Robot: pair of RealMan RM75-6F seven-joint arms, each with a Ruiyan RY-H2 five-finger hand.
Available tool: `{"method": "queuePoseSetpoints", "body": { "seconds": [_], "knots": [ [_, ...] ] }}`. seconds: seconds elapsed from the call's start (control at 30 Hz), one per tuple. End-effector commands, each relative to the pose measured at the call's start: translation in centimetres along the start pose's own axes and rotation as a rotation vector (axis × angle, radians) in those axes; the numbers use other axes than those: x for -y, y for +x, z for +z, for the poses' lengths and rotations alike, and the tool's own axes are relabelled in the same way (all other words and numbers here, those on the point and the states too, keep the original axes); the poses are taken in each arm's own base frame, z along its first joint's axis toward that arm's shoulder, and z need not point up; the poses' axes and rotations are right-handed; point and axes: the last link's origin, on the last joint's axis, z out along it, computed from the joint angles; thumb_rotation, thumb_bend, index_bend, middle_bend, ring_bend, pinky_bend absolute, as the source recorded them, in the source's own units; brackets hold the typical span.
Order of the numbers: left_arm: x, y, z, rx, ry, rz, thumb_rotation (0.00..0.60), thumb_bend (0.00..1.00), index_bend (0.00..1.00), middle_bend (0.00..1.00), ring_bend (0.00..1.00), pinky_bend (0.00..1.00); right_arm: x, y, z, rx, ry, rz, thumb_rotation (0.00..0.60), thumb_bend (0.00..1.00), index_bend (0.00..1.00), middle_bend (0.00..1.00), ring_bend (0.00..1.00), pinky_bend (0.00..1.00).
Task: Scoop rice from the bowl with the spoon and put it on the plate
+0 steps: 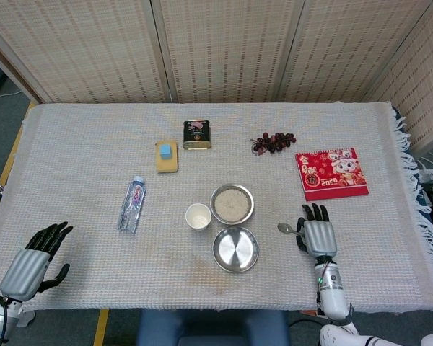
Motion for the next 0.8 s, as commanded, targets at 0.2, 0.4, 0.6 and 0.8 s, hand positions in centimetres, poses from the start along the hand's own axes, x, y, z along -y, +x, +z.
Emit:
{"method": "queuePoseSetpoints", "body": {
  "seconds": [0.2,0.4,0.6,0.8],
  "knots": [
    [-0.03,0.01,-0.03,-0.001,-0.002,0.000,0.600,0.41,0.00,0.00,0.00,0.12,0.03,-0.05,0.00,-0.001,0.001,-0.005,0.600,0.28,0.55,0.16,0.00,0.00],
    [-0.05,0.04,-0.10,-0.002,-0.004,0.000,0.600,0.41,0.00,0.00,0.00,0.12,0.12,-0.02,0.03,-0.010,0.007,-0.016,0.600,0.28,0.59,0.22,0.00,0.00],
    [-0.04,0.05,-0.08,-0.002,-0.003,0.000,0.600,0.41,0.00,0.00,0.00,0.12,0.19,0.07,0.07,-0.028,0.015,-0.041,0.600,0.28,0.61,0.27,0.00,0.00],
    [-0.04,0.03,-0.07,-0.001,-0.002,0.000,0.600,0.41,0.00,0.00,0.00,0.12,0.20,0.14,0.16,-0.042,0.015,-0.054,0.600,0.28,0.61,0.28,0.00,0.00]
  ]
}}
